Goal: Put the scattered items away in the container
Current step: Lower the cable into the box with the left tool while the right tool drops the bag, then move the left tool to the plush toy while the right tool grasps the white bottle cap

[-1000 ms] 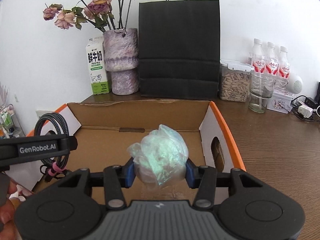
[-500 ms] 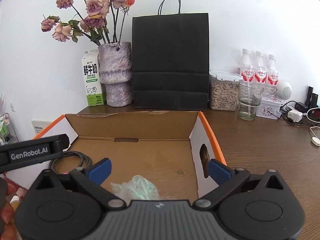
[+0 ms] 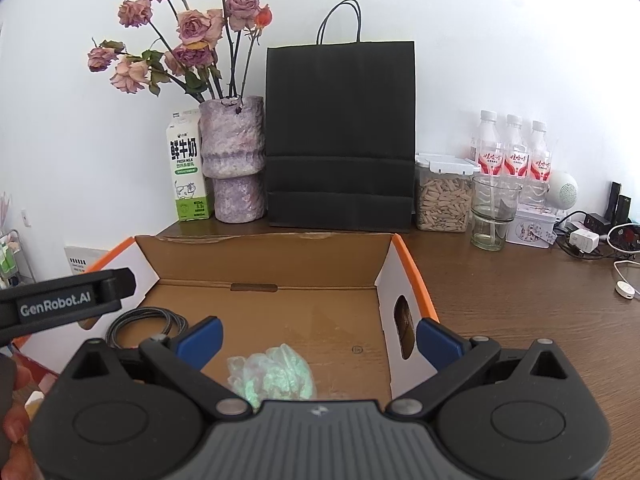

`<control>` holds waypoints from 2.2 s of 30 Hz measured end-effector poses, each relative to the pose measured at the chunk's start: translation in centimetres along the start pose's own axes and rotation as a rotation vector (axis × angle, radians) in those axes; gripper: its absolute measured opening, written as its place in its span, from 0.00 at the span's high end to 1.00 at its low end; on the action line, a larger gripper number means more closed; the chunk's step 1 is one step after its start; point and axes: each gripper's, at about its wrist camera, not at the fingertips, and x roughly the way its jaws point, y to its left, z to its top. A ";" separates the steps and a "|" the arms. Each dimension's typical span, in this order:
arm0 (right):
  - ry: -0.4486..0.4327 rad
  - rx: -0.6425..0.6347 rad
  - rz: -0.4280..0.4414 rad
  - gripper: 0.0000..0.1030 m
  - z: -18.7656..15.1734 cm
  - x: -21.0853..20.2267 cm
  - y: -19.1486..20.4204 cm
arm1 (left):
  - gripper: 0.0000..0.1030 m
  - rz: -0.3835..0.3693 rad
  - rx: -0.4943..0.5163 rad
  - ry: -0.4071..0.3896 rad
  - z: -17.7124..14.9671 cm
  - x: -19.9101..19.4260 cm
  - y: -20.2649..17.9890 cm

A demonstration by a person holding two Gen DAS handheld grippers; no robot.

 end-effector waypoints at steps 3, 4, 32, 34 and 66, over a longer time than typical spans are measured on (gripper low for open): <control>-0.014 -0.009 -0.003 0.00 0.0 -0.7 0.1 | 0.00 -0.012 -0.013 -0.035 -0.1 -0.7 0.3; -0.023 -0.014 0.000 0.00 -0.1 -1.1 0.2 | 0.00 -0.012 -0.021 -0.053 -0.1 -1.0 0.4; -0.099 -0.148 -0.013 0.00 -3.8 -15.3 -2.4 | 0.00 -0.009 0.079 -0.123 -1.1 -12.4 3.9; -0.085 -0.151 -0.013 0.00 -4.7 -16.0 -2.8 | 0.00 0.000 0.085 -0.118 -1.6 -13.1 4.5; 0.152 0.041 -0.041 0.62 -13.0 -14.8 -9.5 | 0.00 0.091 0.106 0.092 -8.9 -14.5 10.2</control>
